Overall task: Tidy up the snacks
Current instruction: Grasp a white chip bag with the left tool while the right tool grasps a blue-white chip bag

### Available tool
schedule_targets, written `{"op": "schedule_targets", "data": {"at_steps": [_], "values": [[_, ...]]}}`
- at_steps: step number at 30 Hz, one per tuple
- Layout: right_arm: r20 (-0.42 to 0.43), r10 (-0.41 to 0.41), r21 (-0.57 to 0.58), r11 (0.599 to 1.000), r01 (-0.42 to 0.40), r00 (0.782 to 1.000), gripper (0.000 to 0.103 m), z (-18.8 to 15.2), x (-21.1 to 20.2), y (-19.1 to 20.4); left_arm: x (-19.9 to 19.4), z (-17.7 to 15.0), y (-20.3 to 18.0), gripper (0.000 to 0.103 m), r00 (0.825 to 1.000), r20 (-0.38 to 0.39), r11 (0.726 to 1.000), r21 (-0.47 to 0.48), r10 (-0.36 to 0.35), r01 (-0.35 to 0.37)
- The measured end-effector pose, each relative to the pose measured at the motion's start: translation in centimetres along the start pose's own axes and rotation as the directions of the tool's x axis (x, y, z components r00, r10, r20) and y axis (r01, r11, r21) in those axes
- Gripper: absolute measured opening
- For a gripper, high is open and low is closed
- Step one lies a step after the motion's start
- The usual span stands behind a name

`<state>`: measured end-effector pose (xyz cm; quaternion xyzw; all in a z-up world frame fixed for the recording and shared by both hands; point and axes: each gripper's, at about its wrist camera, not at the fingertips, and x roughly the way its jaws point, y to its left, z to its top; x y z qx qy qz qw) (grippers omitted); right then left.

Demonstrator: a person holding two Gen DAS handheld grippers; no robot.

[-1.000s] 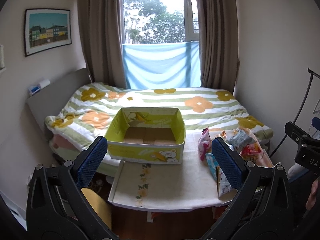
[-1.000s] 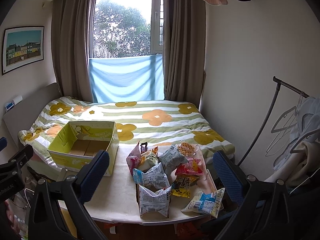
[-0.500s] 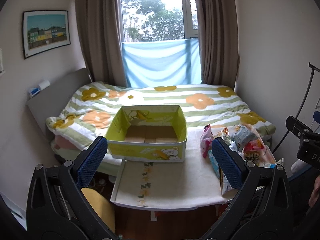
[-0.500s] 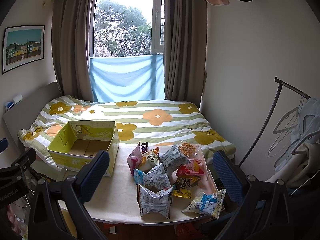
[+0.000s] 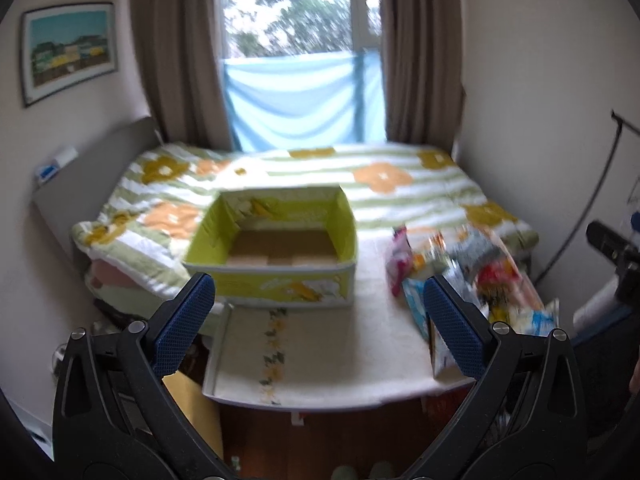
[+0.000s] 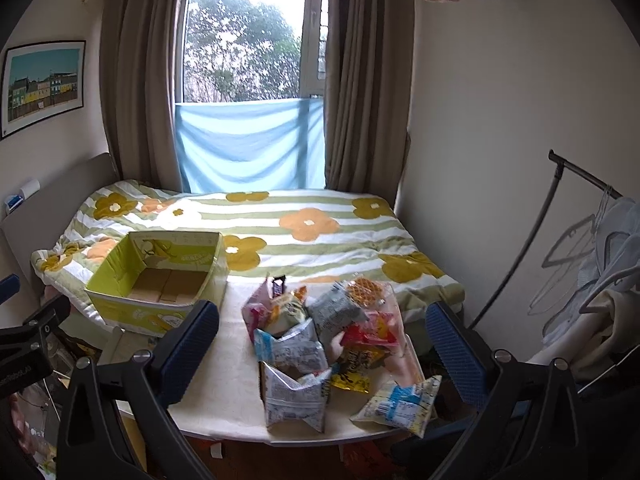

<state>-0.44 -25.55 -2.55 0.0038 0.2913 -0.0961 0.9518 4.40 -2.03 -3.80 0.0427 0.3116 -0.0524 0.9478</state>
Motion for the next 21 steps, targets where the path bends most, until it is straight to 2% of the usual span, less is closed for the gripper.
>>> {"op": "schedule_targets", "data": {"at_steps": [3,8,13,17,21], "values": [[-0.026,-0.019,-0.004,1.0,0.019,0.999,0.103,-0.9,0.8,-1.1,2.5,-1.1,-1.3,0.103,0.996,-0.069,0.998,0.024,-0.064,0.066],[-0.102,-0.009,0.006,1.0,0.009,0.995,0.103,-3.0,3.5,-3.7,6.3,-3.4,-5.0,0.103,0.967,-0.19,0.984,0.02,-0.171,0.177],[-0.174,0.02,-0.003,1.0,-0.021,0.984,0.103,-5.0,6.7,-6.0,10.6,-5.9,-10.3,0.103,0.921,-0.314,0.968,0.02,-0.231,0.25],[-0.241,0.077,-0.009,0.997,-0.082,0.967,0.103,-6.4,10.2,-8.2,13.7,-7.3,-13.9,0.103,0.886,-0.393,0.963,0.007,-0.245,0.269],[-0.305,0.118,-0.069,0.987,-0.145,0.945,0.103,-7.8,13.7,-10.0,17.3,-8.7,-17.4,0.103,0.852,-0.467,0.966,-0.019,-0.238,0.259]]}}
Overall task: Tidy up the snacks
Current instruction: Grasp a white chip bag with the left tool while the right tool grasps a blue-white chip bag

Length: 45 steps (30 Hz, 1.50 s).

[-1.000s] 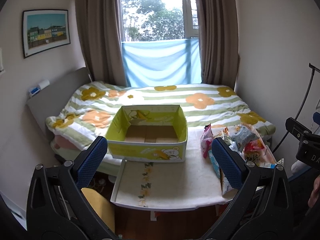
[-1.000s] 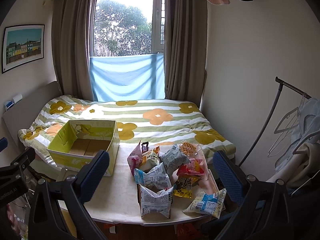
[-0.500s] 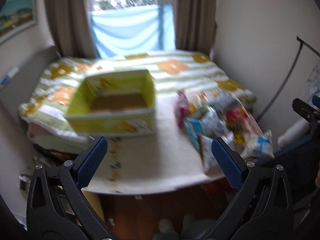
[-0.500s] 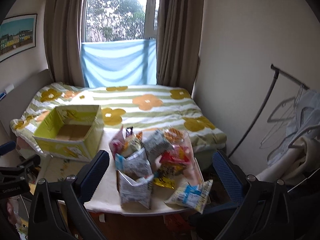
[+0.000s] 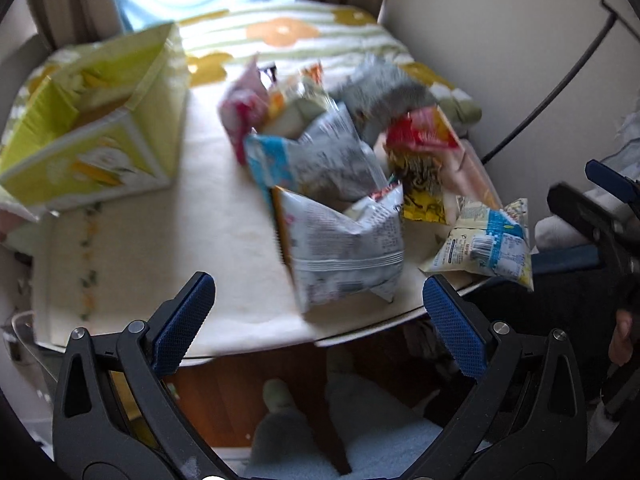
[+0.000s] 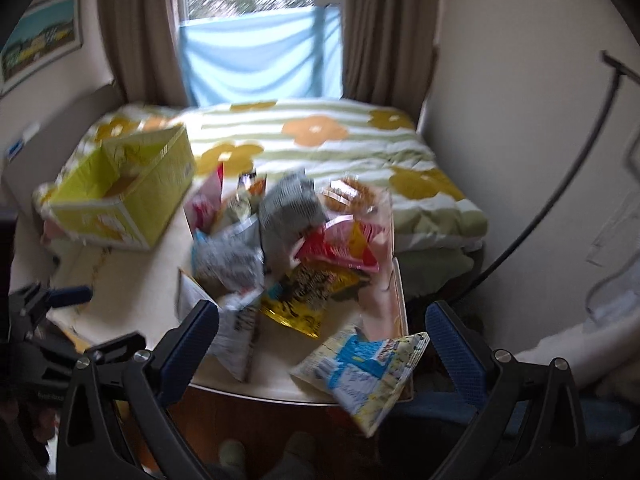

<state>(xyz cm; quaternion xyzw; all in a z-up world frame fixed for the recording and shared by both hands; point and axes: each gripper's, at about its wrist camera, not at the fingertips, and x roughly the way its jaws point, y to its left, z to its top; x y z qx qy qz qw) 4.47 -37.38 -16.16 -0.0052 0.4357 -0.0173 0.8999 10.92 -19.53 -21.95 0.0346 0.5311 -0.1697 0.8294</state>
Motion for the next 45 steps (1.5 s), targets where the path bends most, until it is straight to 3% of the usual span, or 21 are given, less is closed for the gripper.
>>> {"op": "schedule_targets", "data": {"at_steps": [10,15,18,26,28,33,39,45], "values": [[-0.21,0.065,-0.18,0.978,-0.104,0.976,0.103,-2.4,7.7,-3.3,7.8,0.9,-3.1,0.103,0.988,-0.13,0.995,-0.053,0.078,-0.086],[-0.297,0.084,-0.315,0.932,-0.18,0.951,0.103,-3.7,9.6,-2.8,10.0,0.6,-3.2,0.103,0.977,-0.171,0.987,-0.076,0.124,-0.139],[-0.312,0.085,-0.345,0.918,-0.196,0.946,0.103,-4.0,10.0,-2.6,11.1,0.5,-2.9,0.103,0.971,-0.183,0.98,-0.093,0.156,-0.175],[-0.373,0.065,-0.452,0.858,-0.242,0.925,0.103,-5.1,12.3,-1.4,12.3,-0.1,-2.9,0.103,0.972,-0.172,0.978,-0.105,0.161,-0.18],[-0.386,0.057,-0.473,0.845,-0.25,0.921,0.103,-5.4,12.8,-1.3,12.9,-0.2,-2.8,0.098,0.971,-0.179,0.977,-0.116,0.158,-0.181],[-0.404,0.067,-0.472,0.839,-0.271,0.912,0.103,-5.6,13.6,-1.5,12.9,-0.6,-2.2,0.079,0.975,-0.161,0.975,-0.134,0.155,-0.177],[-0.428,0.064,-0.458,0.845,-0.277,0.902,0.102,-5.8,14.8,-1.9,12.9,-1.1,-1.7,0.072,0.976,-0.153,0.976,-0.128,0.158,-0.178],[-0.468,0.12,-0.363,0.878,-0.314,0.876,0.08,-5.4,16.1,-2.9,12.2,-1.0,-3.1,0.071,0.976,-0.152,0.978,-0.116,0.154,-0.173]]}}
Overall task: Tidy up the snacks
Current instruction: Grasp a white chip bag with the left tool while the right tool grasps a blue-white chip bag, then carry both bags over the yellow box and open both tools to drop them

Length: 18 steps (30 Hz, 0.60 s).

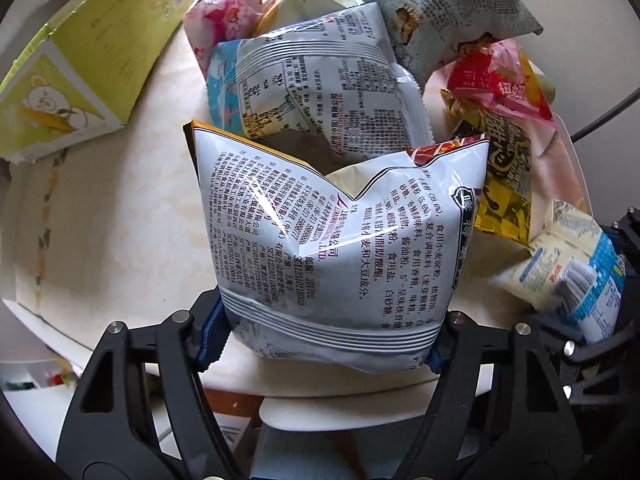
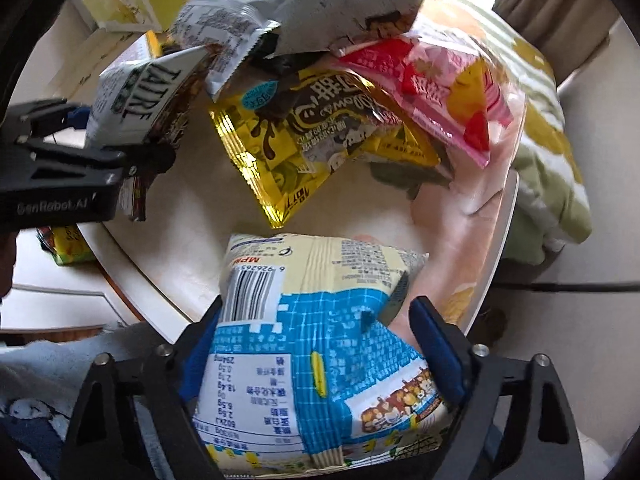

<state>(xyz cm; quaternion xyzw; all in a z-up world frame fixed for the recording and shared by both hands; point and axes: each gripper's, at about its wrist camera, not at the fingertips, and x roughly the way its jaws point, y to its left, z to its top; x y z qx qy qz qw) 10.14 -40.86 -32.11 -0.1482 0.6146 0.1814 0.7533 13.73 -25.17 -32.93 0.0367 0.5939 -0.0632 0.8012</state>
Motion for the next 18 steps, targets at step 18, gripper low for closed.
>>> {"op": "schedule_targets", "data": {"at_steps": [18], "values": [[0.146,-0.044,0.166,0.986,0.019,0.988,0.064,0.6,-6.1,-1.7,-9.5,3.2,1.5,0.071,0.989,0.149,0.999,0.039,-0.015,0.009]]}}
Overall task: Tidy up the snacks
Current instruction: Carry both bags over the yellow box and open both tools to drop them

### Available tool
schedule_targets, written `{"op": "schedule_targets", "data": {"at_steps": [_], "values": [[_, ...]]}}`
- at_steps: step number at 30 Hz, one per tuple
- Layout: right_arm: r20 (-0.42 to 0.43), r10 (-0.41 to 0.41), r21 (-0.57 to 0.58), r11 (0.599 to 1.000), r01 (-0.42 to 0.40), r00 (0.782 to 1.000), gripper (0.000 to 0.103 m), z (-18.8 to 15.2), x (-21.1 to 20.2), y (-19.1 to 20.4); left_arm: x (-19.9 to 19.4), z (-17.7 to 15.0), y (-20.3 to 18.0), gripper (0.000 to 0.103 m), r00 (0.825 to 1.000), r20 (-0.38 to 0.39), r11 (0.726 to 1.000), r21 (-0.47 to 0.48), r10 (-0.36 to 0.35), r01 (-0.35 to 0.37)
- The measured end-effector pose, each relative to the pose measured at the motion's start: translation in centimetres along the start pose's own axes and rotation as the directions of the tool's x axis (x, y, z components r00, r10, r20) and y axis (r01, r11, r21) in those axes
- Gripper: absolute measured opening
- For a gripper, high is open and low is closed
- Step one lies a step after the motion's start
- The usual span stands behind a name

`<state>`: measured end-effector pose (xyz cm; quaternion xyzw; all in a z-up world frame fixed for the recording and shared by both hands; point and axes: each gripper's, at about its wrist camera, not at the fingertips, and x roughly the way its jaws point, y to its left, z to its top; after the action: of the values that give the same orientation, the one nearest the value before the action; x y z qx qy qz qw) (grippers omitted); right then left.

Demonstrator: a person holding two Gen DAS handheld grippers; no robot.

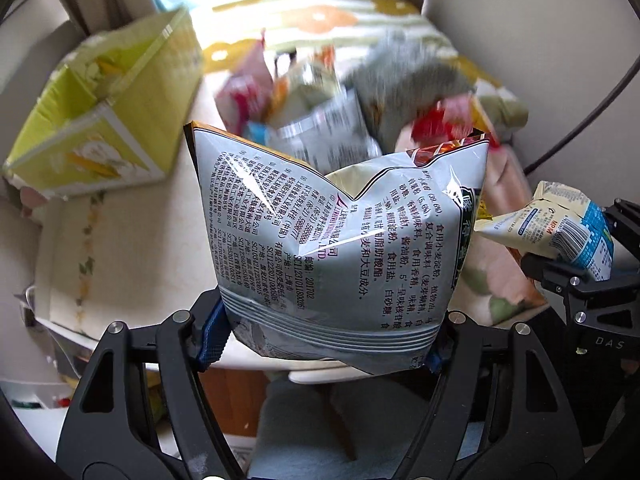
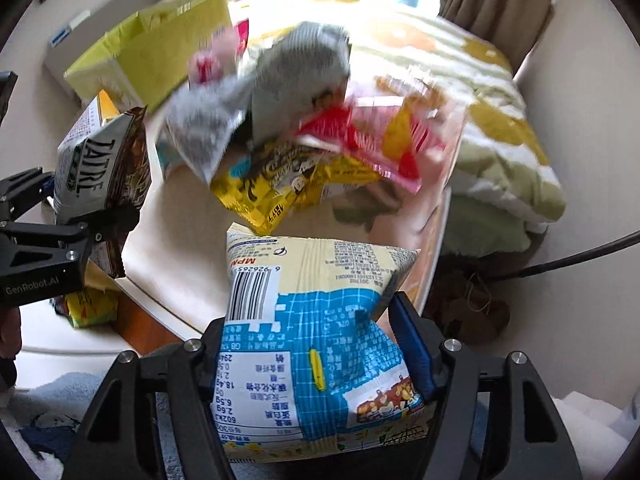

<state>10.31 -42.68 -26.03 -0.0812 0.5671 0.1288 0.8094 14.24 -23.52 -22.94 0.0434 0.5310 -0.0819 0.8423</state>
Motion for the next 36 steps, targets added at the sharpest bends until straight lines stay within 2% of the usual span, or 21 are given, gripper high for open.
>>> {"op": "schedule_targets", "data": {"at_steps": [5,10,13,19,27,32,36], "values": [[0.104,-0.023,0.033,0.999,0.02,0.994,0.063,2.3,-3.4,1.0,-2.8,1.1,1.8,0.071,0.996,0.092,1.0,-0.012,-0.016,0.017],[0.204,-0.053,0.049,0.998,0.044,0.978,0.063,6.0,-5.5,2.0,-4.9,3.4,5.6,0.071,0.986,0.166,0.999,-0.028,-0.032,0.037],[0.251,-0.065,0.055,0.997,0.052,0.966,0.063,8.7,-6.4,3.4,-6.1,5.5,8.9,0.071,0.978,0.205,0.999,-0.026,-0.034,0.04],[0.335,-0.057,0.035,0.998,0.048,0.94,0.063,14.9,-7.7,8.6,-7.0,10.1,16.1,0.071,0.969,0.247,0.999,-0.04,-0.016,0.027],[0.388,0.016,-0.007,1.0,-0.015,0.921,0.063,25.1,-5.5,15.5,-5.1,16.0,27.0,0.071,0.97,0.24,0.998,-0.068,0.033,-0.017],[0.369,0.035,-0.013,0.999,-0.033,0.929,0.063,30.3,-2.2,19.6,-1.7,19.0,33.4,0.071,0.982,0.187,0.997,-0.076,0.03,-0.016],[0.338,0.027,0.005,1.0,-0.031,0.941,0.063,33.3,0.4,22.3,1.6,20.5,37.0,0.071,0.992,0.127,0.998,-0.057,0.022,-0.014]]}}
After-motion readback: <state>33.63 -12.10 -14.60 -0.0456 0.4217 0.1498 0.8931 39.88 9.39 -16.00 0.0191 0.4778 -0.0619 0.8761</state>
